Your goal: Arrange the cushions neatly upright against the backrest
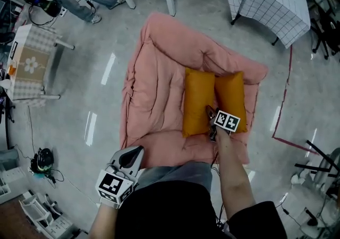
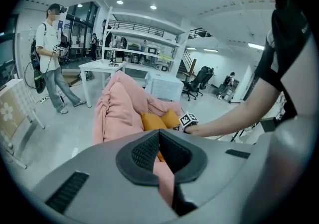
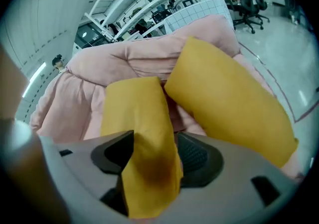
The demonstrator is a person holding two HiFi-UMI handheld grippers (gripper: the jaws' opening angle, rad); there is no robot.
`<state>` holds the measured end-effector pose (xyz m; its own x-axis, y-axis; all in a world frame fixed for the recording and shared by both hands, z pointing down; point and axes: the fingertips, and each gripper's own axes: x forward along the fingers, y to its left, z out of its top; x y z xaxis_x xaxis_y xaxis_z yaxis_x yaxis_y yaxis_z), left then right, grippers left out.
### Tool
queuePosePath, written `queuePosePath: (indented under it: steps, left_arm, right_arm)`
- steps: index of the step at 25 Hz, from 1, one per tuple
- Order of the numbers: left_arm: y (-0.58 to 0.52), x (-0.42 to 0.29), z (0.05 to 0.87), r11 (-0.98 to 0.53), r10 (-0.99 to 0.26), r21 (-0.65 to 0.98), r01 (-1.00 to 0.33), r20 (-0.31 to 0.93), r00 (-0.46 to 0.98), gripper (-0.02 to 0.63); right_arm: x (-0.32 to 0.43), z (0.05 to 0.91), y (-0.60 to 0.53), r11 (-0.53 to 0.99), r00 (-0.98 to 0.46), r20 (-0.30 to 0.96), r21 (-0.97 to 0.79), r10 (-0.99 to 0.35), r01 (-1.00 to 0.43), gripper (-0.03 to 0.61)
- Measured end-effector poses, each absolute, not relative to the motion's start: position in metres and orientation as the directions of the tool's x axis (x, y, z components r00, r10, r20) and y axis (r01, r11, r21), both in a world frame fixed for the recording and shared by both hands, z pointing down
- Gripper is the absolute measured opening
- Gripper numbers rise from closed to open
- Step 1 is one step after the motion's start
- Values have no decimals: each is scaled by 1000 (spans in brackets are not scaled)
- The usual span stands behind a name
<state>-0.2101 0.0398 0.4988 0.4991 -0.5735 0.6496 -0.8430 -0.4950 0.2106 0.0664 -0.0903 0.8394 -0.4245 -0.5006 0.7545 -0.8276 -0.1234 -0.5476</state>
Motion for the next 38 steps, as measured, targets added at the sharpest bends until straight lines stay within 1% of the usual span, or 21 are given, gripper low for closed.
queuePosePath:
  steps: [2,4,6,8,10,13,16,19,21,25,29,32,33,35,38]
  left_arm:
    - [35,-207,498,-518,-565,214,-828,641,519,12]
    - [30,-203,496,-537,-558,218,-815,633,537,12]
    - [25,-198,494,-548,-552,224,-806,627,550,12]
    - [22,-195,494,-554,-546,232,-800,624,559,12]
    - [23,-194,495,-560,-536,237,-794,627,565,12]
    - [28,-195,499,-565,-521,237,-790,641,564,12]
    - [31,-201,503,-558,-518,233,-796,652,554,12]
    - [28,-207,504,-552,-517,235,-800,657,549,12]
    - [26,-210,504,-549,-517,237,-802,657,549,12]
    - [21,-212,504,-543,-523,245,-803,650,552,12]
    - [20,-215,503,-539,-522,252,-804,649,553,12]
    - [22,-219,506,-533,-519,251,-808,657,547,12]
    - [23,-221,507,-532,-518,250,-809,660,544,12]
    - [23,-223,511,-528,-518,248,-812,664,539,12]
    - [24,-221,512,-524,-518,251,-814,665,538,12]
  right_arm:
    - [67,826,-93,-88,-414,753,-525,-512,-846,271]
    - [57,806,-96,-27,-461,722,-552,-517,-834,288]
    - [37,793,-94,43,-537,696,-592,-476,-805,374]
    - [17,796,-88,96,-577,706,-596,-410,-797,492]
    - [9,812,-83,108,-558,750,-560,-354,-821,520]
    - [11,840,-80,71,-492,810,-497,-318,-865,522]
    - [14,854,-81,31,-462,828,-478,-316,-878,515]
    - [15,855,-82,-25,-454,836,-484,-308,-875,422]
    - [16,853,-81,-95,-449,839,-496,-308,-863,384]
    - [13,850,-76,-203,-457,844,-518,-282,-831,357]
    - [9,850,-74,-283,-514,823,-566,-241,-774,344]
    - [11,859,-83,-311,-528,811,-585,-252,-749,345]
    - [11,863,-87,-289,-520,815,-578,-256,-763,356]
    - [8,868,-92,-213,-497,827,-552,-263,-806,411]
    - [6,864,-88,-134,-481,831,-530,-280,-838,440]
